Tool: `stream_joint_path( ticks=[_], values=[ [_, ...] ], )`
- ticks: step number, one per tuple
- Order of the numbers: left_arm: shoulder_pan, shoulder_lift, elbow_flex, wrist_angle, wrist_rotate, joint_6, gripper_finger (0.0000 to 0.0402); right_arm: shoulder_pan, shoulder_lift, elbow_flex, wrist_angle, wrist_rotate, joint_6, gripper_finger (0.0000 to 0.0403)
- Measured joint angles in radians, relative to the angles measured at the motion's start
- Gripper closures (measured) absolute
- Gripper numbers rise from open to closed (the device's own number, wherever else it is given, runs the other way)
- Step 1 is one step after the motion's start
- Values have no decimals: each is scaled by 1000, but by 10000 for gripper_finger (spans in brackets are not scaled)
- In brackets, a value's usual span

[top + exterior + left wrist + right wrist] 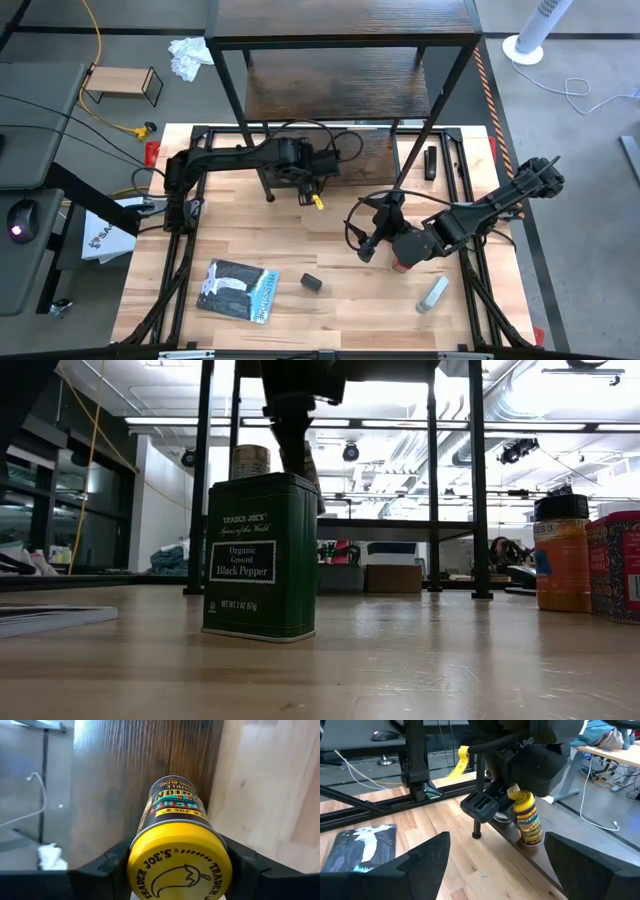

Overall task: Shelf spices
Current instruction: Put the yellow seasoning bottle on the shelf

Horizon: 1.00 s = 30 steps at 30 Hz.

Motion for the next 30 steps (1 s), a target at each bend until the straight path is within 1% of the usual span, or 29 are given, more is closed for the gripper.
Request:
stream_joint_path(
  ticks=[4, 8, 11, 17, 22, 30],
  values=[
    [0, -1, 0, -23, -8, 42, 188, 0, 0, 0, 2, -2, -1, 82],
    [0, -2, 0, -55, -8, 46, 170, 0, 0, 0, 2, -3, -2, 82],
    [0, -2, -2, -79, 9, 70, 160, 0, 0, 0, 2, -4, -2, 82],
    [0, 1, -4, -75, 35, 113, 155, 0, 0, 0, 2, -9, 4, 82],
    [0, 1, -4, -67, 20, 113, 153, 0, 0, 0, 3, -9, 6, 82],
    [0, 1, -3, -57, -50, 113, 163, 0, 0, 0, 10, -8, 6, 82]
  ],
)
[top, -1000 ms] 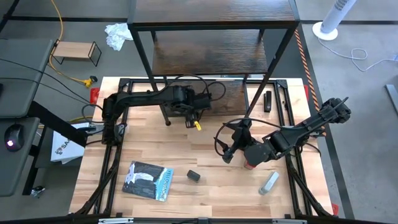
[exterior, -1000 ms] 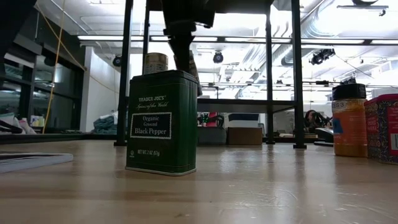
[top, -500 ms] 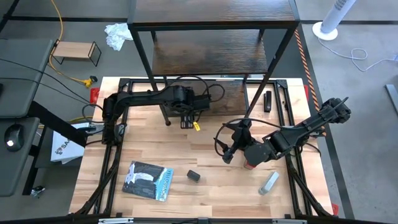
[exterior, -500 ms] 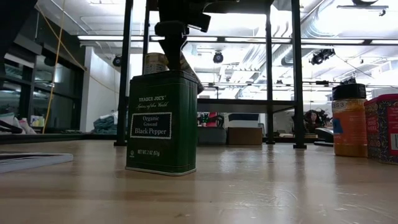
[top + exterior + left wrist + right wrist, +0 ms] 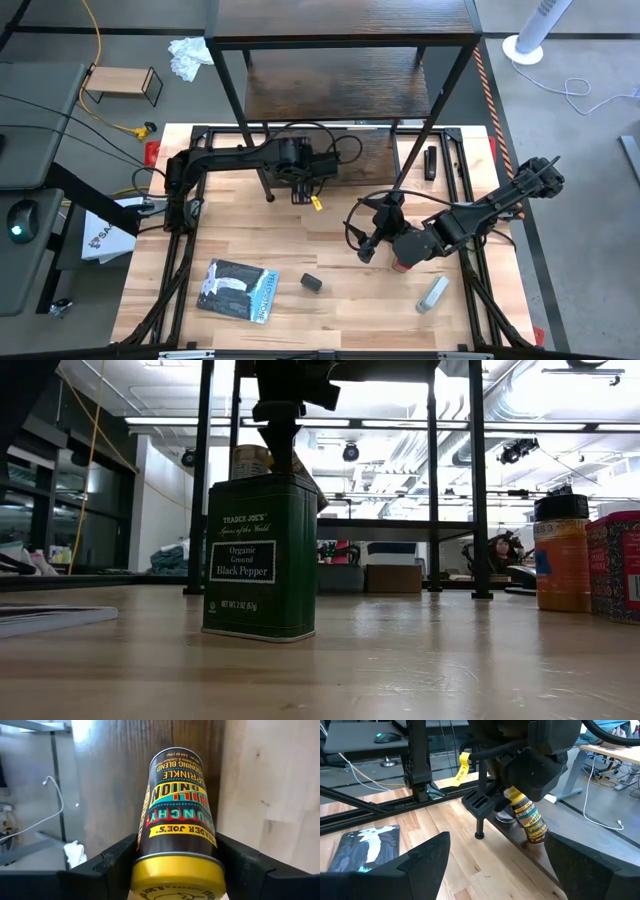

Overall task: Shelf spices
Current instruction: Put the yellow seasoning bottle on the shelf

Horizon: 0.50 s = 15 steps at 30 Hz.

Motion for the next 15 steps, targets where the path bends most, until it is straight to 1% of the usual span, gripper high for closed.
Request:
stream_joint_path(
  ticks=[8, 12, 15],
  values=[
    [-3, -1, 9, 6, -59, 18, 163, 0, 0, 0, 0, 0, 0, 82],
    [-10, -2, 60, 9, -68, 26, 163, 0, 0, 0, 0, 1, 0, 82],
    [-11, -3, 109, 10, -68, 60, 163, 0, 0, 0, 0, 1, 0, 82]
  ],
)
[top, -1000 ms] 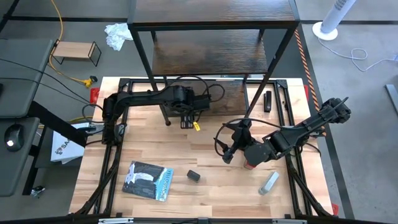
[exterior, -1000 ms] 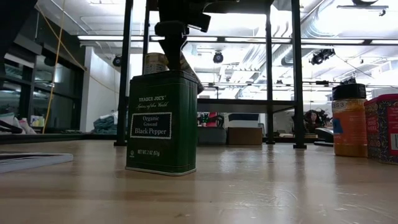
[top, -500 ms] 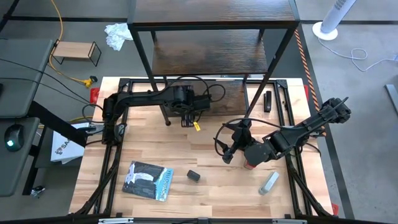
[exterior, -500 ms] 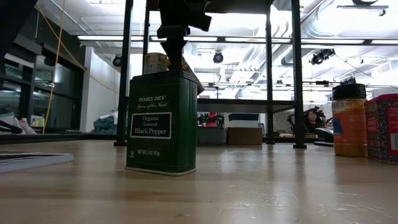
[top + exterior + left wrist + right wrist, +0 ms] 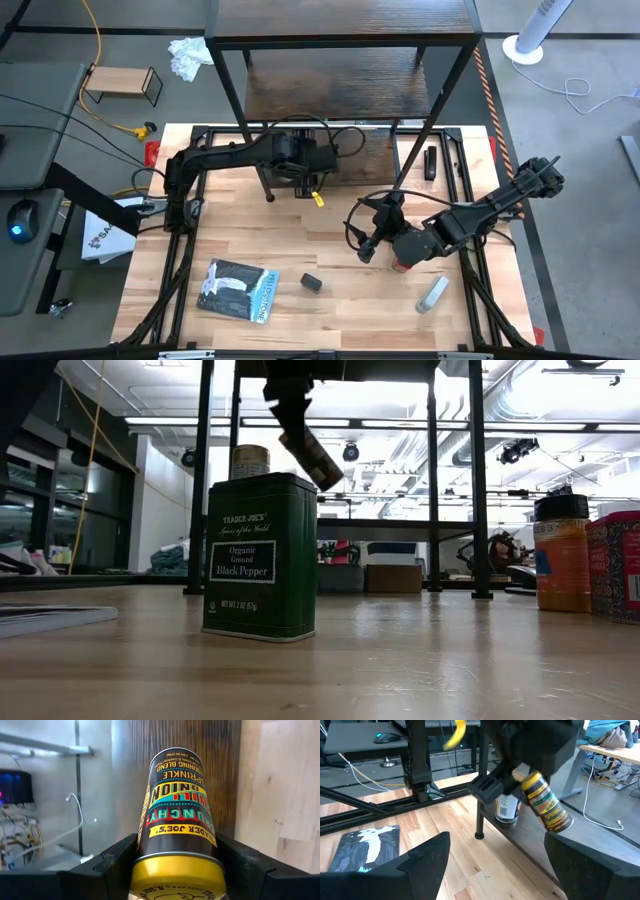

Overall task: Shelf spices
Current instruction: Put the yellow seasoning bottle on the shelf

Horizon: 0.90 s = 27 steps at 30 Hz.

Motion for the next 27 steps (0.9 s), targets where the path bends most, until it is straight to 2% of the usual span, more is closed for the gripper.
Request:
stream_joint_path(
  ticks=[8, 12, 15, 17, 21, 27],
  values=[
    [0, -1, 49, -12, 4, 56, 163, 0, 0, 0, 0, 0, 0, 82],
    [-11, -8, 48, -22, 98, 22, 169, -1, 0, 0, 0, -2, 0, 82],
    [-41, -31, 48, -18, 172, 5, 180, -14, 0, 0, 3, -59, -4, 82],
    [-66, -60, 48, -16, 183, -7, 181, -37, 0, 0, 8, -134, -4, 82],
    [-110, -129, 49, 1, 154, -4, 180, -103, 2, 0, 34, -308, -125, 82],
    [-145, -144, 49, -36, 116, 23, 180, -164, 0, 2, 155, -279, -355, 82]
  ],
)
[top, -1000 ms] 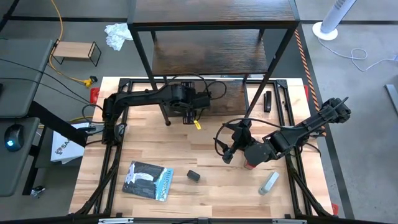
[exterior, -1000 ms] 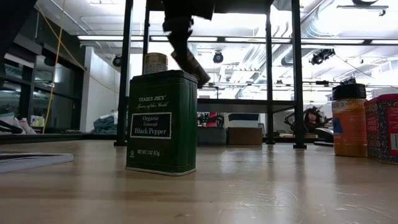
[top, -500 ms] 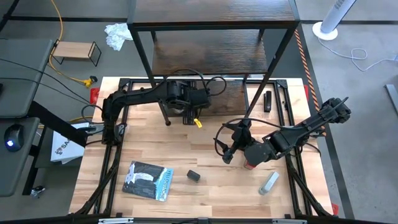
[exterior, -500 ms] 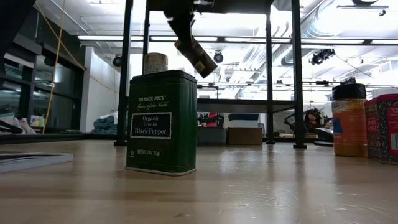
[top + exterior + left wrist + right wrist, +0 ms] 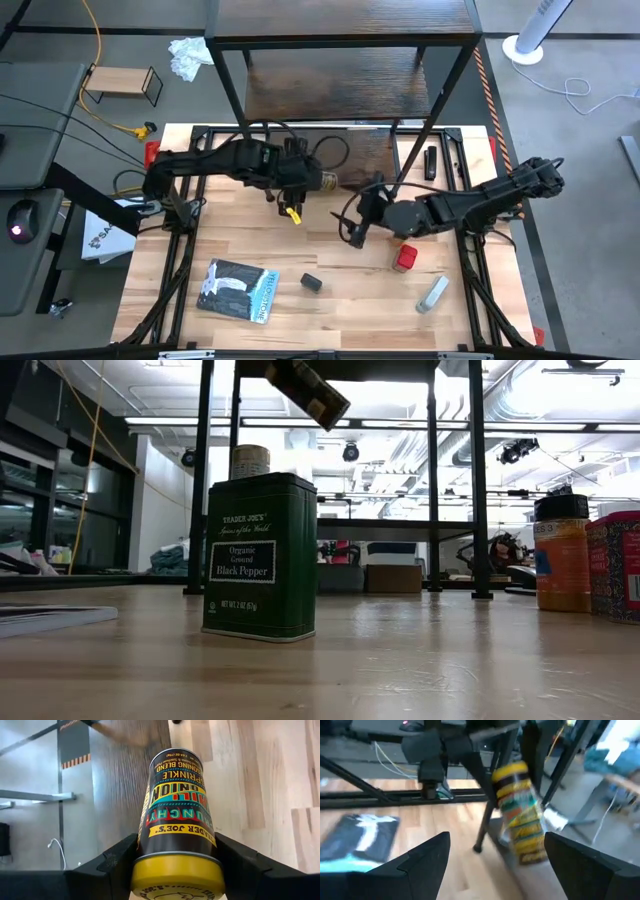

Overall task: Shelf spices
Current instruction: Put the yellow seasoning bottle on the shelf

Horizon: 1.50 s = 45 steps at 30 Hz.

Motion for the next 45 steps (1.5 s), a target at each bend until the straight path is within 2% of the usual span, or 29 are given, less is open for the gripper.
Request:
stream_joint_path(
  ticks=[9, 21, 26, 32, 36, 43, 45],
  values=[
    [-20, 36, -1, 142, -19, 159, 179, -58, 8, 32, -7, -74, -258, 82],
    [-25, 54, -2, 237, -24, 230, 178, -97, 6, 35, -132, -60, -277, 82],
    [-30, 52, -1, 259, 1, 237, 177, -115, 9, 34, -137, -6, -281, 82],
    [-44, 52, -1, 314, -1, 265, 177, -134, 9, 33, -129, -2, -270, 84],
    [-38, 50, 0, 294, -9, 263, 177, -131, 10, 32, -88, -15, -283, 106],
    [-22, 50, 0, 273, -16, 234, 177, -125, 10, 32, -98, -16, -267, 200],
    [-20, 50, 0, 266, -7, 227, 177, -124, 10, 32, -96, -20, -256, 210]
  ],
)
